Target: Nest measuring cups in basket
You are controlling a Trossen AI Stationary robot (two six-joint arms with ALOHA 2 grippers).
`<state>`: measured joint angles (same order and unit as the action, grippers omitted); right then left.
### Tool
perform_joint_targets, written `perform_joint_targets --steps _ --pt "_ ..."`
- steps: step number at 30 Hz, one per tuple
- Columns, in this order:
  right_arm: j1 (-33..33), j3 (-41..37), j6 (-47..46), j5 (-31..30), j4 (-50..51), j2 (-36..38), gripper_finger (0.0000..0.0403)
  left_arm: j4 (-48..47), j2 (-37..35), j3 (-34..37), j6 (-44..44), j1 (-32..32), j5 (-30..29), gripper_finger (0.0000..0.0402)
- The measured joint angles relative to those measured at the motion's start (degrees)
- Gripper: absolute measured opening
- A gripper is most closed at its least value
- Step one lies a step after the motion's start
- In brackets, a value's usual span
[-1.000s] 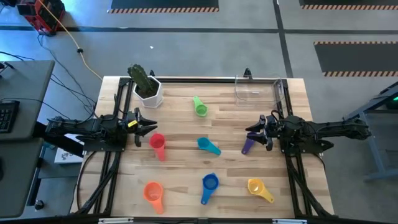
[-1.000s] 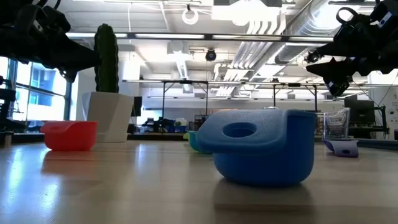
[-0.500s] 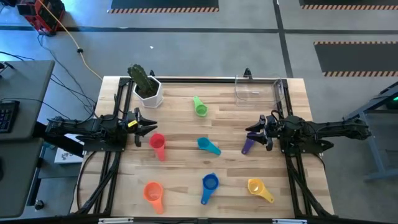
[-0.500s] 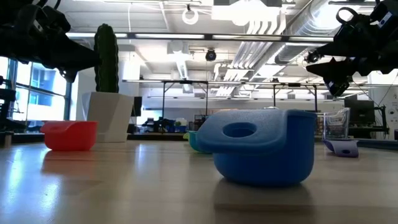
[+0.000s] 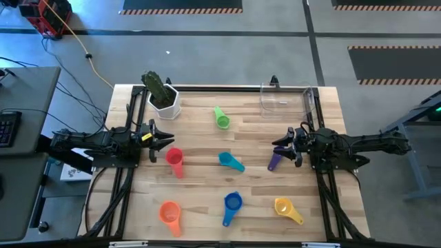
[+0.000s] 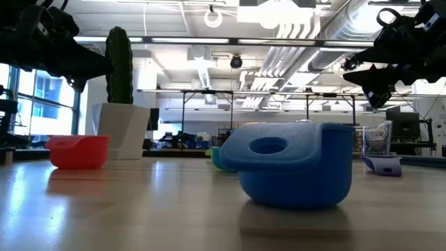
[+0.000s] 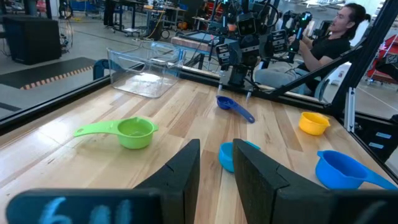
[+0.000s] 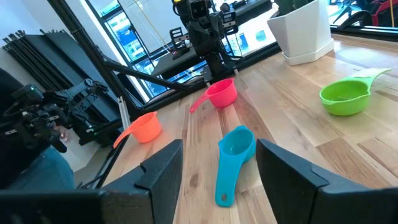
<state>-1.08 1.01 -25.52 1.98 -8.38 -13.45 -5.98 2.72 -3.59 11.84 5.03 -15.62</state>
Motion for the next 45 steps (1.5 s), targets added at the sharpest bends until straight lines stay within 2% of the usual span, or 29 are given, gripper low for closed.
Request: perform_joint_targets --steps 17,22,29,33,40,45 --pt "0.0 0.0 0.0 0.0 0.0 0.0 0.0195 0.2 0.0 0.0 0.1 0.0 0.0 0.0085" --pt "0.0 0.0 0.0 0.0 0.0 0.0 0.0195 4.0 0.0 0.0 6.1 0.0 0.0 0.0085" --pt "0.0 0.0 0.0 0.0 0.0 0.0 0.0195 8.4 0.0 0.0 11.9 0.0 -4.3 0.0085" --pt "0.0 0.0 0.0 0.0 0.0 0.0 0.0195 11.3 0.0 0.0 16.2 0.0 -4.7 0.0085" --pt "0.0 0.0 0.0 0.0 0.0 0.0 0.0195 13.4 0.0 0.0 17.2 0.0 -8.9 0.0085" --pt "0.0 0.0 0.0 0.0 0.0 0.0 0.0195 13.4 0.0 0.0 18.0 0.0 -9.2 0.0085"
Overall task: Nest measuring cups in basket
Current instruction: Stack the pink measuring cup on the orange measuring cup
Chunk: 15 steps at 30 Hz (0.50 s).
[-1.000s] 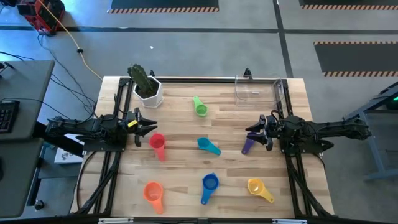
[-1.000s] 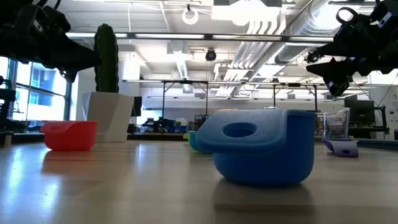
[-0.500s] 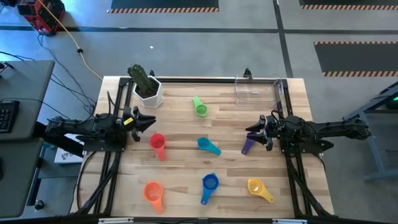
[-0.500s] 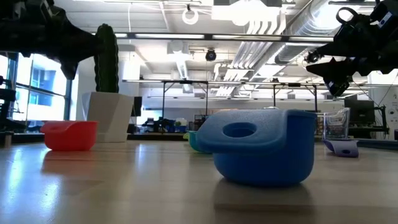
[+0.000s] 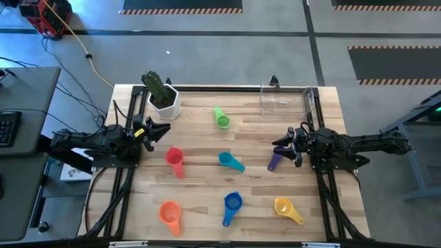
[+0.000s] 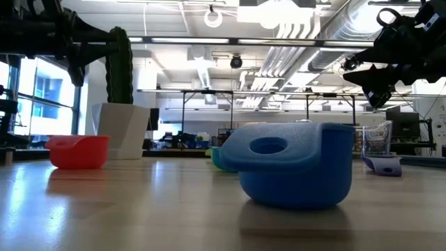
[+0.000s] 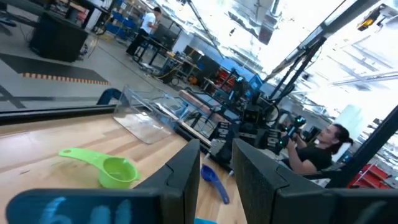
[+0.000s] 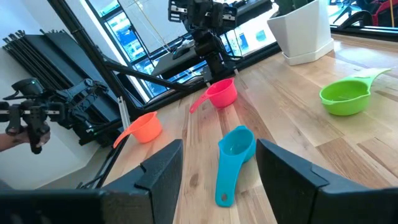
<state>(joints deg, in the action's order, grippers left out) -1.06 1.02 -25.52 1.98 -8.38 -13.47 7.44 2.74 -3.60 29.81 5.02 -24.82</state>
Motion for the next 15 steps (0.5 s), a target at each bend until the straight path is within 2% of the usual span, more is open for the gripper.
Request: perform_joint_targets --steps 5,15 --pt "0.0 0.0 0.0 0.0 0.0 0.0 0.0195 0.6 0.0 0.0 3.2 0.0 -2.9 0.0085" --pt "0.0 0.0 0.0 0.0 0.0 0.0 0.0195 7.4 0.0 -0.7 4.7 0.0 -2.2 0.0086"
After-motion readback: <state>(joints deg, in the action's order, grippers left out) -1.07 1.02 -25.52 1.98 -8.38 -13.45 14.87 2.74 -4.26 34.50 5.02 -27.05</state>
